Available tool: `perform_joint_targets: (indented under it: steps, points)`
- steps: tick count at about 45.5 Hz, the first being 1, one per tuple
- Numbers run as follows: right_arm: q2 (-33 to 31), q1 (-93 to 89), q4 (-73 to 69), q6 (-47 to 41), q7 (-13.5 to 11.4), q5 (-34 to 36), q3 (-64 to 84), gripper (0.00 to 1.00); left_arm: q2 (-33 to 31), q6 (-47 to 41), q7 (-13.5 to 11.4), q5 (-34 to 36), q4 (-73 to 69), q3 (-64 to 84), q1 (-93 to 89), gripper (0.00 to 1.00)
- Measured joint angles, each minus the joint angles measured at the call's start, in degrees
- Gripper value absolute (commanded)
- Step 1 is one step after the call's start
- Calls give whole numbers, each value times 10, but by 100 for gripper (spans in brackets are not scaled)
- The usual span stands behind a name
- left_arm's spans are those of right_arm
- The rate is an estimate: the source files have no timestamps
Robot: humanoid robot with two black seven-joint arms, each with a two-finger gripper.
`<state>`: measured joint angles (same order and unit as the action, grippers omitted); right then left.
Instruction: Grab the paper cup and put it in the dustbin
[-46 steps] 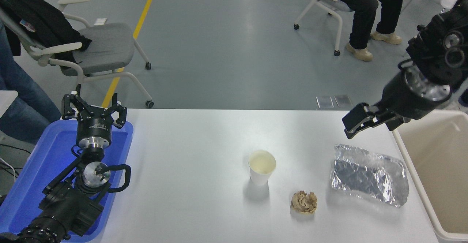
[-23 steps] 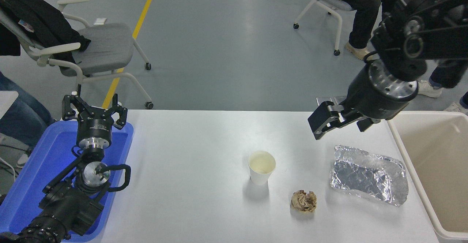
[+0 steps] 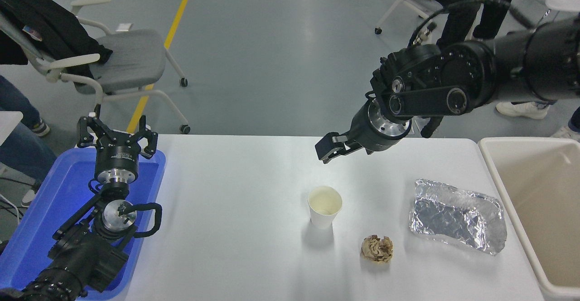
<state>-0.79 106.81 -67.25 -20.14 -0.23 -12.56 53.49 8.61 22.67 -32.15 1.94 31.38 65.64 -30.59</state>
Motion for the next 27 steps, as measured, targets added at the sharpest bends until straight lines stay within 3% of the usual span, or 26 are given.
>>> perform_joint_targets:
  steps: [27]
  points:
    - [7, -211, 127, 33, -3, -86, -50, 100, 0, 0, 0, 0, 0, 0, 0, 99]
